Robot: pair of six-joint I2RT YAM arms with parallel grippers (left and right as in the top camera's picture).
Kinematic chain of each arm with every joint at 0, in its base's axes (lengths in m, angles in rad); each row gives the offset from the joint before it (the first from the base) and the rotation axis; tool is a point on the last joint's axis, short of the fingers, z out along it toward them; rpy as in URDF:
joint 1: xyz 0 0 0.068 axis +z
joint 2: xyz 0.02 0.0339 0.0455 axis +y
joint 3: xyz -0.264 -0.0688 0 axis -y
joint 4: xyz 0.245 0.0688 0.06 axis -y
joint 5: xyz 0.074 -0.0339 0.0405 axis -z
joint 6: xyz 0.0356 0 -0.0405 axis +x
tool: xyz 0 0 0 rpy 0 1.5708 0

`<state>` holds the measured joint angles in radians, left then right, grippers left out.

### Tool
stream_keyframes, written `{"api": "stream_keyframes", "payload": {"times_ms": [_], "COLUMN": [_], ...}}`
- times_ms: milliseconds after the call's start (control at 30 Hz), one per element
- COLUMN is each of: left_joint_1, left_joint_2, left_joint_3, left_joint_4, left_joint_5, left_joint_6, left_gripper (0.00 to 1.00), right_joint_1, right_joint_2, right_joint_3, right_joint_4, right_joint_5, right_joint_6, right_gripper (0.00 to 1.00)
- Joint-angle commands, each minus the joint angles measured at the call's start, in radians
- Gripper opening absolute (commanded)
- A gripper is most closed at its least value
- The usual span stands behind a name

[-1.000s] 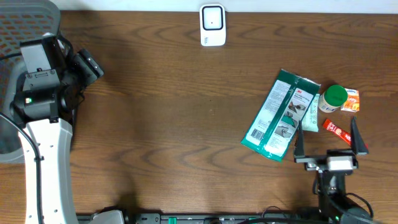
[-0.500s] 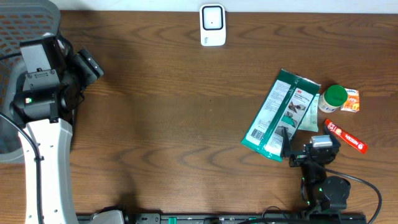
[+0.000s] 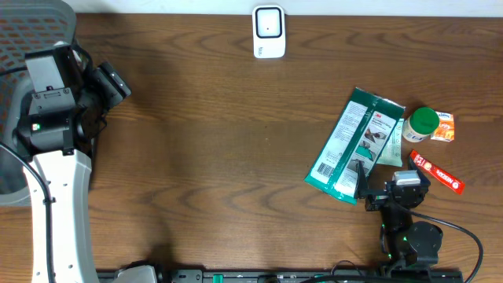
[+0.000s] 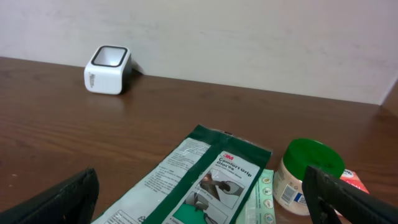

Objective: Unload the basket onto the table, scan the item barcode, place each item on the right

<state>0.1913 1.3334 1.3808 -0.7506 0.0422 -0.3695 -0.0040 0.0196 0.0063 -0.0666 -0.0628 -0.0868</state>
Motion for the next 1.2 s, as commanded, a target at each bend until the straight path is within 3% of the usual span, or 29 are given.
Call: {"api": "stream_keyframes", "payload": {"times_ms": [0, 600, 900, 1167], "left_joint_1": [0.005, 0.005, 0.004, -0.016], "left_joint_2": [0.007, -0.005, -0.269, -0.598], "left_joint_3": [0.005, -0.003, -0.014, -0.159], "left_joint_4": [0.003, -0.004, -0.239, -0.273], "left_joint_5": [-0.009, -0.009, -0.005, -0.005], "left_joint_6": [0.001, 0.002, 0.001, 0.001], "left_gripper": [0.84, 0.84, 0.84, 0.84], "right_joint_1": [0.01, 0.01, 0.01, 0.01], "right_joint_2": [0.007, 0.007, 0.007, 0.007], "right_joint_3": [-0.001, -0.001, -0.001, -0.001], "right_joint_4": [-0.005, -0.005, -0.005, -0.005], "right_joint_5": [0.009, 0.009, 0.009, 0.009], "right_joint_6": [0.015, 0.015, 0.015, 0.015], "right_gripper": [0.99, 0.99, 0.99, 0.99]}}
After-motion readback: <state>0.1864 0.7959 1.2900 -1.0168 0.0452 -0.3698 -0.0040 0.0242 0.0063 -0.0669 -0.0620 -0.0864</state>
